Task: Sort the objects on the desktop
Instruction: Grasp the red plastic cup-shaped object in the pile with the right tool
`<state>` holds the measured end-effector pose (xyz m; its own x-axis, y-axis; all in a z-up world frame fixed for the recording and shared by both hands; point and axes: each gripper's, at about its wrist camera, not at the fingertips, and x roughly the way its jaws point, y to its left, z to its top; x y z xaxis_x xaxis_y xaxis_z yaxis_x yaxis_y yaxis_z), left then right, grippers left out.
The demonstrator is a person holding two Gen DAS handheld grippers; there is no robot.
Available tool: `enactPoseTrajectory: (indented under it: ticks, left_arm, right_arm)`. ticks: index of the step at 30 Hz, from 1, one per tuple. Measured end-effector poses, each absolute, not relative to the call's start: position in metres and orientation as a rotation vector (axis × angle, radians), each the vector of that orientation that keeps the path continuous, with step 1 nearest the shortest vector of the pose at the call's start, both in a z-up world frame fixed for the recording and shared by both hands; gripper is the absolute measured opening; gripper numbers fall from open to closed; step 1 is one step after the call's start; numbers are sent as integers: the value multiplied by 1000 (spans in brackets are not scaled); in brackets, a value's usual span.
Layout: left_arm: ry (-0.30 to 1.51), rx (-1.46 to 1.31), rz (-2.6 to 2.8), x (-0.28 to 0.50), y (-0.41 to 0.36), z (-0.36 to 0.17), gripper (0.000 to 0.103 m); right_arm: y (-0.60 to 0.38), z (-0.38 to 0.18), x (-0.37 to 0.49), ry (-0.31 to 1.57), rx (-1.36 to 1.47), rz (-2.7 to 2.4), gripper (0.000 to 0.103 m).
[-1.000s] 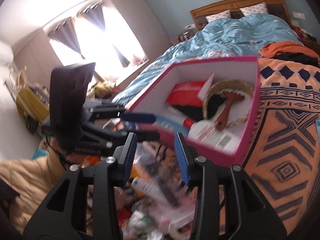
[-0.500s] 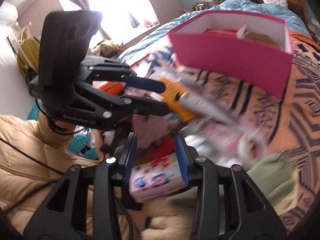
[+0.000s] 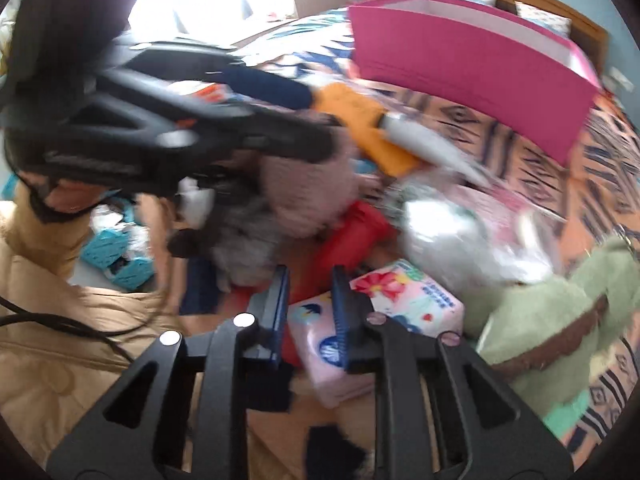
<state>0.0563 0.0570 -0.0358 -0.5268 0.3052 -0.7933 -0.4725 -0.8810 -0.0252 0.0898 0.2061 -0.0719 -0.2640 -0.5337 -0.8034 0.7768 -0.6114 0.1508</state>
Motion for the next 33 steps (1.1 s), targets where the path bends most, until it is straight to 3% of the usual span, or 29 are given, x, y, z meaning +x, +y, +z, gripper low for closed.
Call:
enactPoseTrajectory:
  ticks: [3,7,15,19,21,24,33]
  left_arm:
    - [270,-1188,2398,57,57,-36,44]
    - [248,-1194,2402,55,55,-37,44]
    - [224,-1193,2401,58,52,-40,46]
    - [207,-1210,2395,56,50,-45,46]
    - [190,-1202,2393,56,47,-44,46]
    - [169,-1195,2395,57,44,-44,46]
    - [112,-1138,2371,58,37,-29,46]
  right_arm:
    - [218,-74,81,338,1136,-2019,21]
    - [212,-74,80,278,1142,-1969,46]
    - [182,-86,84,352,1171,-2019,50]
    - [164,-90,92,464,1147,-2039,63]
    - [158,-92,94,508,1125,-2065,62]
    - [163,-91,88,497,1113,-2105,35]
    - [215,-71,62,71,1157,-2048,29]
